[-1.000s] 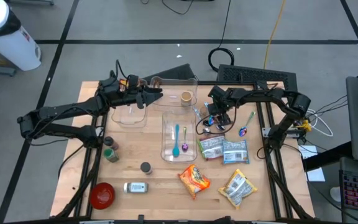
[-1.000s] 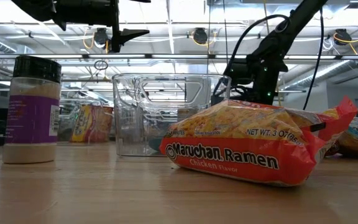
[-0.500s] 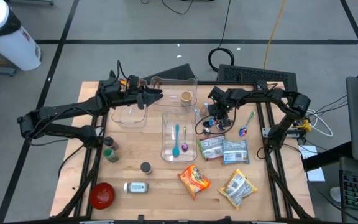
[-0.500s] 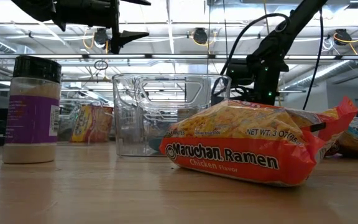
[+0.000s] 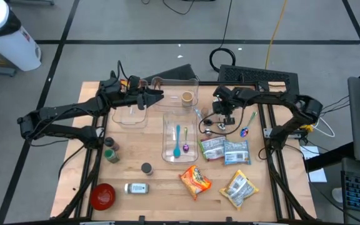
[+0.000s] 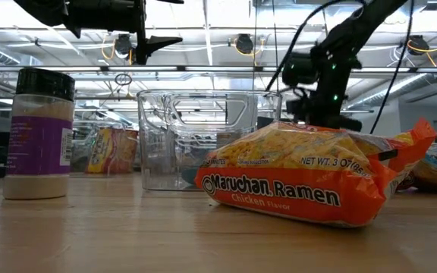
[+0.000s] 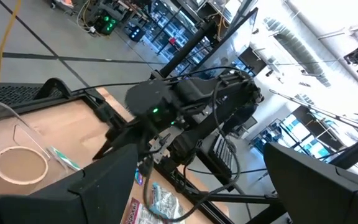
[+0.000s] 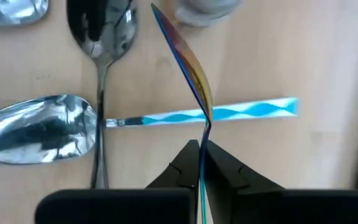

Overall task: Pick & Place Food Item
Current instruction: Put the left purple spoon into the bottom right transparent bin

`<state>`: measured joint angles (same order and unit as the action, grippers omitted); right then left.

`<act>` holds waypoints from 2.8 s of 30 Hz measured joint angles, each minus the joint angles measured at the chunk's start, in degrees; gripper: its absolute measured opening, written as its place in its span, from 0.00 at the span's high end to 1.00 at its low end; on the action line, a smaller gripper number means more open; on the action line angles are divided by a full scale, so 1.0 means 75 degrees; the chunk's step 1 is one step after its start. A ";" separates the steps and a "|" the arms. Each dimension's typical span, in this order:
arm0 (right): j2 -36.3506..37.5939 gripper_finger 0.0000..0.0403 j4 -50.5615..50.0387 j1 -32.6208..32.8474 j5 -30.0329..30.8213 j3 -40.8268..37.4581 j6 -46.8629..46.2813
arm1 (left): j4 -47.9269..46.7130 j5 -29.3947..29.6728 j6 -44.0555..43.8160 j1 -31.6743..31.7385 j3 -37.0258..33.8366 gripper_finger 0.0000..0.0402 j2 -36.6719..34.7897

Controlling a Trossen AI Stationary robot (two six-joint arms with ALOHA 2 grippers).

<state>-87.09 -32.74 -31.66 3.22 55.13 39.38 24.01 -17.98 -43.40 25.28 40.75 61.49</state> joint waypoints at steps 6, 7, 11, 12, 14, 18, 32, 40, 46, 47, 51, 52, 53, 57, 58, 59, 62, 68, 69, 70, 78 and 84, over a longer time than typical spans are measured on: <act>0.1532 0.99 -0.0051 0.0000 0.0013 0.0000 -0.0828 | 0.0031 0.0000 -0.0025 0.0023 0.0000 0.11 0.0000; 0.1801 1.00 0.0041 0.0000 0.0001 0.0000 -0.1083 | 0.0031 0.0002 -0.0036 0.0029 0.0000 0.11 0.0000; 0.2850 1.00 0.0715 -0.0003 -0.0189 0.0000 -0.2456 | 0.0013 0.0000 0.0018 0.0035 0.0134 0.11 0.0000; 0.3065 1.00 0.0985 -0.0003 -0.0379 0.0000 -0.2850 | 0.0013 0.0000 0.0095 0.0032 0.0223 0.11 0.0000; 0.3430 1.00 0.1538 -0.0004 -0.0759 0.0000 -0.3556 | -0.0070 0.0003 0.0413 0.0030 0.0470 0.11 0.0005; 0.3721 1.00 0.2800 0.0012 -0.1492 0.0006 -0.5090 | -0.0760 0.0071 0.1121 -0.0038 0.1135 0.11 0.0212; 0.2715 1.00 0.6909 0.0763 -0.2415 0.0012 -0.7780 | -0.2792 0.0003 0.3073 -0.0352 0.4037 0.11 0.2018; 0.1936 1.00 0.8111 0.1181 -0.2872 0.0012 -0.8385 | -0.2973 -0.0020 0.3421 -0.0522 0.4511 0.11 0.2552; 0.1486 1.00 0.8669 0.1515 -0.2875 0.0009 -0.8650 | -0.3015 -0.0003 0.3405 -0.0611 0.4509 0.11 0.2766; 0.1426 1.00 0.8689 0.1569 -0.2875 0.0009 -0.8650 | -0.3016 -0.0003 0.3404 -0.0612 0.4509 0.11 0.2766; 0.1257 1.00 0.8835 0.1792 -0.2878 0.0009 -0.8763 | -0.3017 0.0148 0.3496 -0.0612 0.4509 0.11 0.2766; 0.1218 1.00 0.8910 0.1852 -0.2876 0.0009 -0.8764 | -0.3014 0.0184 0.3520 -0.0612 0.4511 0.11 0.2766; 0.1194 1.00 0.8943 0.1903 -0.2877 0.0009 -0.8764 | -0.3014 0.0204 0.3520 -0.0612 0.4510 0.11 0.2766; 0.1116 1.00 0.9074 0.2032 -0.2875 0.0009 -0.8761 | -0.3007 0.0156 0.3293 -0.0618 0.4510 0.11 0.2766; 0.1116 1.00 0.9080 0.2043 -0.2875 0.0009 -0.8723 | -0.3008 0.0083 0.3186 -0.0617 0.4510 0.11 0.2766; 0.1118 1.00 0.9082 0.2060 -0.2872 0.0009 -0.8648 | -0.3011 -0.0036 0.3031 -0.0610 0.4511 0.11 0.2766; 0.1166 1.00 0.9076 0.2090 -0.2878 0.0006 -0.8301 | -0.3014 -0.0513 0.2518 -0.0548 0.4508 0.11 0.2725; 0.1461 1.00 0.9113 0.2087 -0.2879 0.0000 -0.7704 | -0.2859 -0.1572 0.1309 -0.0235 0.4504 0.11 0.2643; 0.1513 1.00 0.9086 0.2089 -0.2881 0.0000 -0.7610 | -0.2753 -0.1691 0.1084 -0.0177 0.4503 0.11 0.2632; 0.1569 1.00 0.9077 0.2090 -0.2880 0.0000 -0.7505 | -0.2656 -0.1723 0.0868 -0.0142 0.4503 0.11 0.2614; 0.1960 1.00 0.8330 0.2494 -0.2534 0.0272 -0.5043 | -0.2700 -0.2120 -0.1954 0.0224 0.4503 0.11 0.2608; 0.2012 1.00 0.6222 0.3116 -0.1356 0.1165 -0.1100 | -0.2941 -0.2578 -0.3778 0.0370 0.4503 0.11 0.2608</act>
<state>-72.00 13.92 -8.29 -6.95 63.87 31.13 1.95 -37.31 -71.73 28.05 74.52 81.06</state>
